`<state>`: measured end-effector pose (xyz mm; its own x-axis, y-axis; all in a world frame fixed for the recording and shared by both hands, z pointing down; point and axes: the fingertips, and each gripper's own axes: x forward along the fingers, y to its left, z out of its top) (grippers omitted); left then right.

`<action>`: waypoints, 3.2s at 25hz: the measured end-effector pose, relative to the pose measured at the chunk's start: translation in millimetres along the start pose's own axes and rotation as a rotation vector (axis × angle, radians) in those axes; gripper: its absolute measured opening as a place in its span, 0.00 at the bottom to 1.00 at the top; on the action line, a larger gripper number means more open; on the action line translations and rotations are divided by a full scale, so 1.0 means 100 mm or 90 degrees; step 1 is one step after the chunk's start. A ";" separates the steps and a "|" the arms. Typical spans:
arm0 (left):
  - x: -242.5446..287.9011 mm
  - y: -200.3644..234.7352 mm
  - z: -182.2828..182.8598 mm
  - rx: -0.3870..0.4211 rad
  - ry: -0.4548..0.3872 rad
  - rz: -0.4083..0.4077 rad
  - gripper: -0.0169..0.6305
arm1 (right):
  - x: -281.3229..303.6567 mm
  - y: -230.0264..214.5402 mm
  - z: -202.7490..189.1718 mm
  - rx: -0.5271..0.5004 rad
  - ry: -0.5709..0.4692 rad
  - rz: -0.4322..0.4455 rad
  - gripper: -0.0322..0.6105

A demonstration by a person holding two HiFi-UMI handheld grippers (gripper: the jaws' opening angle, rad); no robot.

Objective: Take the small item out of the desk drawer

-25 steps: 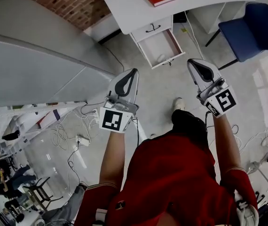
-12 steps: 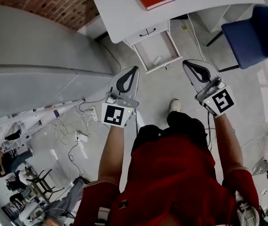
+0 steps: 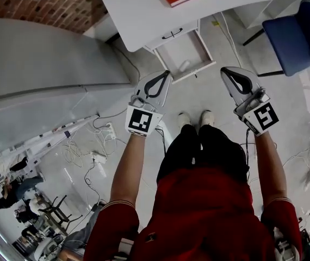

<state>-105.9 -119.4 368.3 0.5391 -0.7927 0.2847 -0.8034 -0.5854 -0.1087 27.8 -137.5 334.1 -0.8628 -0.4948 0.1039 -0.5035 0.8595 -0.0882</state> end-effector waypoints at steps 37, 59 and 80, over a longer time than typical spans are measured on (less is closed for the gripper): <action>1.99 0.07 -3.75 0.042 0.322 -0.228 0.09 | 0.52 -0.77 -2.46 0.011 0.065 -0.059 0.07; 2.63 -0.13 -5.07 0.071 0.563 -0.294 0.26 | 0.17 -1.08 -3.10 0.008 0.047 -0.085 0.07; 2.70 -0.13 -5.67 0.026 0.692 -0.274 0.25 | -0.02 -1.21 -3.38 0.019 0.072 -0.095 0.07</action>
<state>-93.0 -229.2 987.0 0.2488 0.0241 0.9683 -0.5870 -0.7914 0.1705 105.8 -197.2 679.6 -0.7683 -0.5979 0.2283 -0.6286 0.7721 -0.0933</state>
